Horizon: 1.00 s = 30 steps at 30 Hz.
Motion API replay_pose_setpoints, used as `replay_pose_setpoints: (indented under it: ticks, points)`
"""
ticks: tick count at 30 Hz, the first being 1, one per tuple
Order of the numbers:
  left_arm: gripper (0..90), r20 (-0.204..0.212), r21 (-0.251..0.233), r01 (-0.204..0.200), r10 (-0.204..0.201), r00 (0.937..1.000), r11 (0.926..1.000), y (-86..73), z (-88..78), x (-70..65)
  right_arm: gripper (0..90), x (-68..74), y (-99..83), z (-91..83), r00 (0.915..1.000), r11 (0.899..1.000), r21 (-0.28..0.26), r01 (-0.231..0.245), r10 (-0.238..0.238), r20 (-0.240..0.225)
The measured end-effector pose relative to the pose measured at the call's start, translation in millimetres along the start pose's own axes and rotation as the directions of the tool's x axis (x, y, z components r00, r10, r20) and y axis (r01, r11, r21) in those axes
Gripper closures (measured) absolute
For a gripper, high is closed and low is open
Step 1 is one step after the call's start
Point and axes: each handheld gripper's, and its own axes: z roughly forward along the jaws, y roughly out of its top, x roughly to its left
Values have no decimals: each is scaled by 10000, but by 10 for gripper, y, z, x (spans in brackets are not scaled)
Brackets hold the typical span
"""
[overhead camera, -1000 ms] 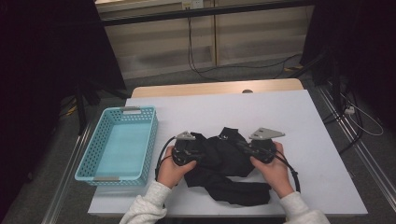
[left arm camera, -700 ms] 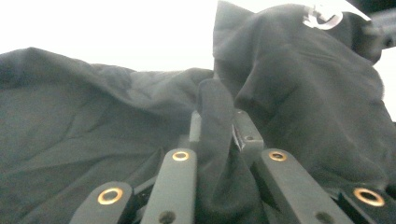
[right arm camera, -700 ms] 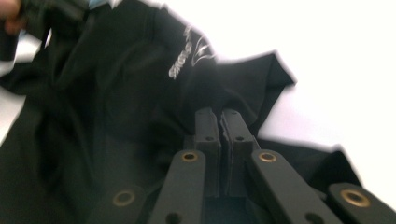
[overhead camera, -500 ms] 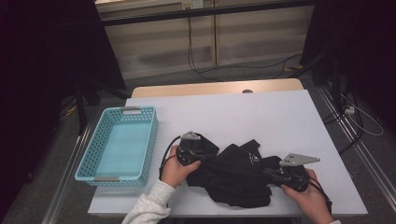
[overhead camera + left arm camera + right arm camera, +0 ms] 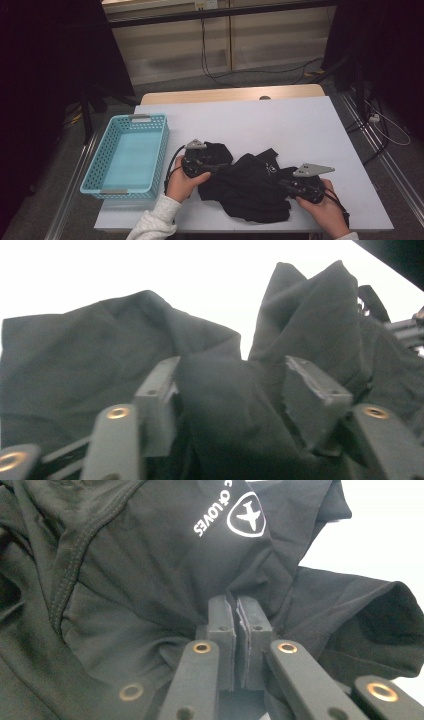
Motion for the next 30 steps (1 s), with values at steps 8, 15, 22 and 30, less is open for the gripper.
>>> replay_pose_setpoints:
  ticks: [8,15,22,30]
  points:
    - [295,71,-728,-165,171,9998,9972,231,-93,14,857,7,-37,-18,9999,9998,-148,125,-124,54]
    - [282,102,-621,-283,290,9995,9977,490,146,-38,857,45,-82,-51,9996,9997,-227,110,-104,268]
    - [275,371,277,-332,321,9988,9991,548,679,-113,858,41,-102,-74,9997,9997,-215,97,-92,221]
    - [269,785,931,-674,602,9951,9934,400,929,-204,854,35,-65,-42,9997,9998,-151,109,-106,201]
